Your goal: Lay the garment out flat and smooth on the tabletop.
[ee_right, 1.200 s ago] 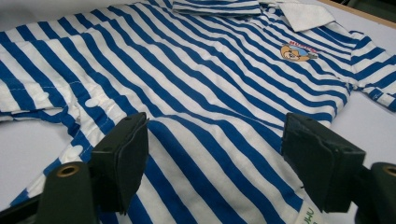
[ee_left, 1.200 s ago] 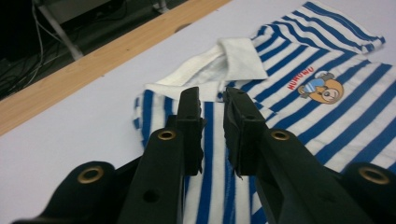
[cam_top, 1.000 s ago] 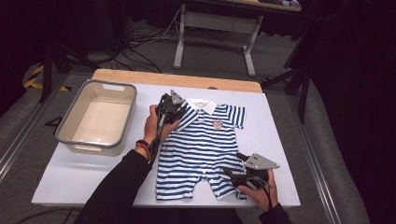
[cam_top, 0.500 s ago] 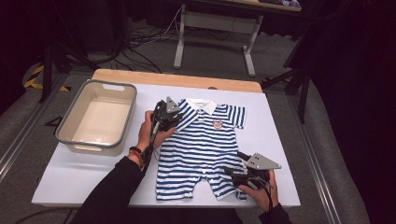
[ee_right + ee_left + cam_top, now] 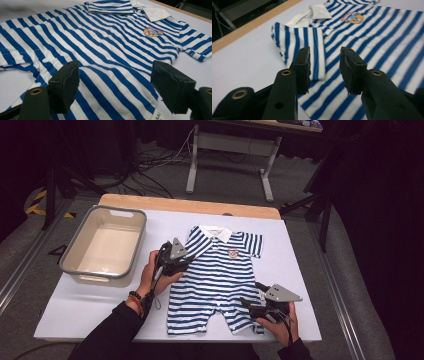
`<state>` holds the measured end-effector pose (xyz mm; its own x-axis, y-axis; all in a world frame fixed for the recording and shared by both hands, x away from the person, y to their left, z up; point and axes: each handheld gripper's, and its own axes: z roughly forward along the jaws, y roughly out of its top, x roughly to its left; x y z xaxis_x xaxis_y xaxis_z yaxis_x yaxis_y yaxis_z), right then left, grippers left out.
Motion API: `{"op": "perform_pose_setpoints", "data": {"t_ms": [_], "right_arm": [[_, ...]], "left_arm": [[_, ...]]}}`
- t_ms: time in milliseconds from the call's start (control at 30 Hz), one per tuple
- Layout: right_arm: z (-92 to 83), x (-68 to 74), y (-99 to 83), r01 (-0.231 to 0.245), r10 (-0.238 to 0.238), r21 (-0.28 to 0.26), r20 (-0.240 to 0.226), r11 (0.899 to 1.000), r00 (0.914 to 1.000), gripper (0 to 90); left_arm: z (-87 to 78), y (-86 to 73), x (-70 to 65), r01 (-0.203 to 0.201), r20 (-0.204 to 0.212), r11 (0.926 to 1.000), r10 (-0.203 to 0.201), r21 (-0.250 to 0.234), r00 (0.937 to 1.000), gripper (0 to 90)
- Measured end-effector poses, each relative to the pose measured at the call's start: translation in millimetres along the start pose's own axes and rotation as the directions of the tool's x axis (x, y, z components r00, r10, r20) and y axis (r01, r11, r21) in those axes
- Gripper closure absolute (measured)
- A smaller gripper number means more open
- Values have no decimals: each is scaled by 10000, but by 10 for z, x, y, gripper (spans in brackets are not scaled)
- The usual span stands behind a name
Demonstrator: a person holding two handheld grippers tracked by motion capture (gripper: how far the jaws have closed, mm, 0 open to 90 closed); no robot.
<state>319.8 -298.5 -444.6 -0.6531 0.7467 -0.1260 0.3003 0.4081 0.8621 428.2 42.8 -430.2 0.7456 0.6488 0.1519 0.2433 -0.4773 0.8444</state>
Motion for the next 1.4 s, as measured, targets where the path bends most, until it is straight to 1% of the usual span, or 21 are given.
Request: {"op": "perform_pose_setpoints", "data": {"t_ms": [100, 167, 267, 333, 433, 467, 533, 600, 667, 700, 767, 833, 933, 1033, 1100, 1167, 1200, 1233, 1300, 1333, 1400], "right_arm": [[-8, -7, 0, -54, 54, -88, 25, 9999, 10000, 234], [-10, -8, 1, -47, 48, -115, 37, 9999, 10000, 233], [-9, -7, -2, -21, 22, -137, 58, 9999, 10000, 232], [-9, -6, -3, -25, 26, -170, 66, 9999, 10000, 232], [-11, -4, -2, 0, 1, -183, 99, 9998, 10000, 232], [-10, -7, -3, -11, 13, -192, 99, 9998, 10000, 232], [-11, -14, -5, -28, 30, -193, 138, 9998, 9999, 232], [-14, -20, -6, -4, 7, -203, 163, 9998, 9999, 232], [-17, -36, -9, -104, 108, -218, 178, 9997, 9998, 231], [-14, -51, -11, -234, 239, -229, 178, 9995, 9996, 231], [-15, -81, -8, -579, 581, -296, 66, 9979, 9983, 231], [-16, -106, 6, -614, 621, -282, 247, 9977, 9978, 231], [-12, -146, 28, -558, 572, -264, 555, 9981, 9968, 231], [-25, -194, 62, -632, 660, -403, 716, 9972, 9952, 231], [-38, -235, 82, -741, 782, -575, 714, 9956, 9944, 225], [-34, -276, 108, -720, 767, -540, 890, 9959, 9931, 226], [-28, -318, 131, -800, 852, -591, 912, 9950, 9922, 226], [-22, -351, 145, -886, 944, -662, 894, 9939, 9915, 227], [25, -458, 206, -1120, 1188, -660, 1105, 9915, 9867, 227], [50, -512, 238, -1194, 1264, -643, 1193, 9908, 9848, 227], [105, -618, 320, -1569, 1640, -604, 1397, 9858, 9765, 225]], "left_arm": [[-72, -78, -50, -79, 117, 9999, 81, -130, 9999, 571], [-120, -132, -81, -255, 122, 9995, 257, -166, 9996, 555], [-184, -186, -104, -269, 50, 9992, 271, -305, 9996, 512], [-241, -220, -118, -229, 215, 9985, 240, -494, 9995, 490], [-316, -247, -149, -386, 250, 9974, 402, -601, 9989, 452], [-332, -254, -159, -397, 223, 9972, 412, -631, 9989, 435], [-383, -269, -201, -501, -122, 9978, 496, -441, 9987, 400], [-430, -288, -225, -570, 106, 9966, 577, -587, 9983, 351], [-479, -321, -244, -575, 121, 9961, 584, -673, 9982, 322], [-502, -341, -236, -584, 238, 9954, 604, -760, 9979, 286], [-546, -407, -222, -471, 336, 9935, 508, -1038, 9981, 281], [-582, -481, -202, -383, 473, 9919, 443, -1212, 9979, 268], [-631, -557, -192, -410, 563, 9934, 472, -1067, 9973, 248], [-703, -627, -199, -500, 592, 9942, 558, -948, 9967, 224], [-741, -669, -214, -409, 735, 9949, 477, -923, 9962, 190], [-784, -705, -241, -642, 805, 9948, 705, -789, 9943, 186], [-795, -717, -253, -667, 852, 9948, 732, -776, 9937, 178], [-819, -733, -265, -827, 803, 9938, 886, -741, 9928, 174], [-858, -751, -263, -820, 962, 9934, 896, -798, 9913, 168], [-877, -761, -256, -850, 904, 9930, 923, -816, 9916, 163], [-905, -777, -236, -807, 924, 9928, 889, -885, 9917, 161]]}}
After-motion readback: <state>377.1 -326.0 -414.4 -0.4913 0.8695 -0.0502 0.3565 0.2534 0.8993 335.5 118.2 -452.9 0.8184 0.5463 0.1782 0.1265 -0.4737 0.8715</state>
